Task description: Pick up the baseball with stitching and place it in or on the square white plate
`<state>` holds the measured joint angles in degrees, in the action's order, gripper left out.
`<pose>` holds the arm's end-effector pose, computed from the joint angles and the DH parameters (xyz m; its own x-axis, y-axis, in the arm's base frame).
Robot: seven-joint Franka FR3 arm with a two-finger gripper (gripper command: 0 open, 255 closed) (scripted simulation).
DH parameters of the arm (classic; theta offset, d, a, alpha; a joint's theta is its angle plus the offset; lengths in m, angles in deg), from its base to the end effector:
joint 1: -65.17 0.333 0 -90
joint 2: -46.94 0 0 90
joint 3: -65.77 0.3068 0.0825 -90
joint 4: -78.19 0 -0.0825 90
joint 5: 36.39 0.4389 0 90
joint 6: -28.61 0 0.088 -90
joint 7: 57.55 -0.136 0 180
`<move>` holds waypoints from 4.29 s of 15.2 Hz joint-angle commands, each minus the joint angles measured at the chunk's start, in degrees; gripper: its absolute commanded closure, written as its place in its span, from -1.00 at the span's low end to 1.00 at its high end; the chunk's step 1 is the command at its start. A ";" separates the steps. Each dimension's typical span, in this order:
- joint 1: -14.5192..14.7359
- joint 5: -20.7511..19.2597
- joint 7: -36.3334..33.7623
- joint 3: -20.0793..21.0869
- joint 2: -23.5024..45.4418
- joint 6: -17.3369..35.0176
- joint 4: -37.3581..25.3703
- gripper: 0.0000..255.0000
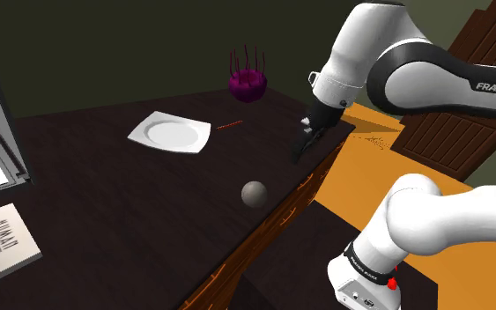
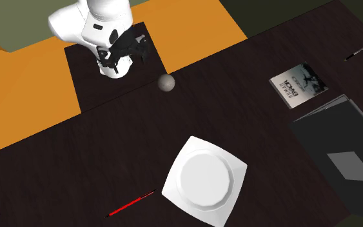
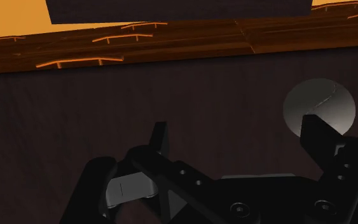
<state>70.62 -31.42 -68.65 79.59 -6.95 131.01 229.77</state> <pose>0.3292 0.1176 0.4662 0.9952 0.0403 0.0892 0.0320 -0.9952 0.0928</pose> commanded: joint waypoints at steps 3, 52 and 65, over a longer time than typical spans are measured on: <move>1.37 3.21 -7.15 7.37 2.56 7.38 2.48 -1.00; -0.34 3.90 -16.02 16.32 8.85 11.26 -3.36 1.00; -12.96 -6.63 -15.47 18.83 33.69 17.74 -21.58 1.00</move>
<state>58.62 -36.92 -84.01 98.14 24.56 148.27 209.76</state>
